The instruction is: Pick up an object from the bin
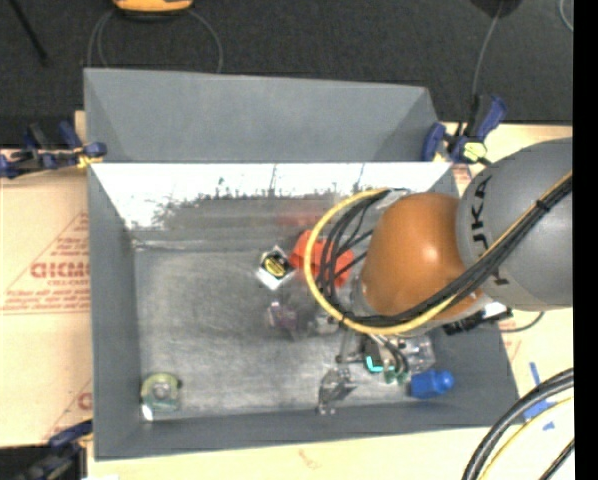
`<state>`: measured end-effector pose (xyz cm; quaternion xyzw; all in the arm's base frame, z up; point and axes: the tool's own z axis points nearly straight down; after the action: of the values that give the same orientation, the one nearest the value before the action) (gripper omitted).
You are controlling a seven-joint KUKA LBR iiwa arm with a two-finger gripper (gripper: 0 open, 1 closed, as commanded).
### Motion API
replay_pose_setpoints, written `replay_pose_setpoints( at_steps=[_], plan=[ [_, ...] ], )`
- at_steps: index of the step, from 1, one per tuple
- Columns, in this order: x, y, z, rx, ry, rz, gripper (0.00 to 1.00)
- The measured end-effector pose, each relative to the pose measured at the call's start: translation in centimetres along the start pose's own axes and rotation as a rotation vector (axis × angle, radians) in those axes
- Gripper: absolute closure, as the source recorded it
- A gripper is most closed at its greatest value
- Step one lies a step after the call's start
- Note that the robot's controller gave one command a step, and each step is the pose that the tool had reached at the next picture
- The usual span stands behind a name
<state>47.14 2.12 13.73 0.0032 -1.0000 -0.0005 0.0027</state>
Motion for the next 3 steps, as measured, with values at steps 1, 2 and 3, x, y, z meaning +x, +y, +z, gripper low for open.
replay_pose_setpoints(
  at_steps=[1,2,3],
  plan=[
    [-0.9,-3.6,3.6,0.004,-0.006,-0.185,0.0],
    [-6.4,-6.4,2.8,0.003,-0.013,-0.106,0.0],
    [-12.9,-2.4,3.9,0.001,-0.014,-0.173,0.0]
  ],
)
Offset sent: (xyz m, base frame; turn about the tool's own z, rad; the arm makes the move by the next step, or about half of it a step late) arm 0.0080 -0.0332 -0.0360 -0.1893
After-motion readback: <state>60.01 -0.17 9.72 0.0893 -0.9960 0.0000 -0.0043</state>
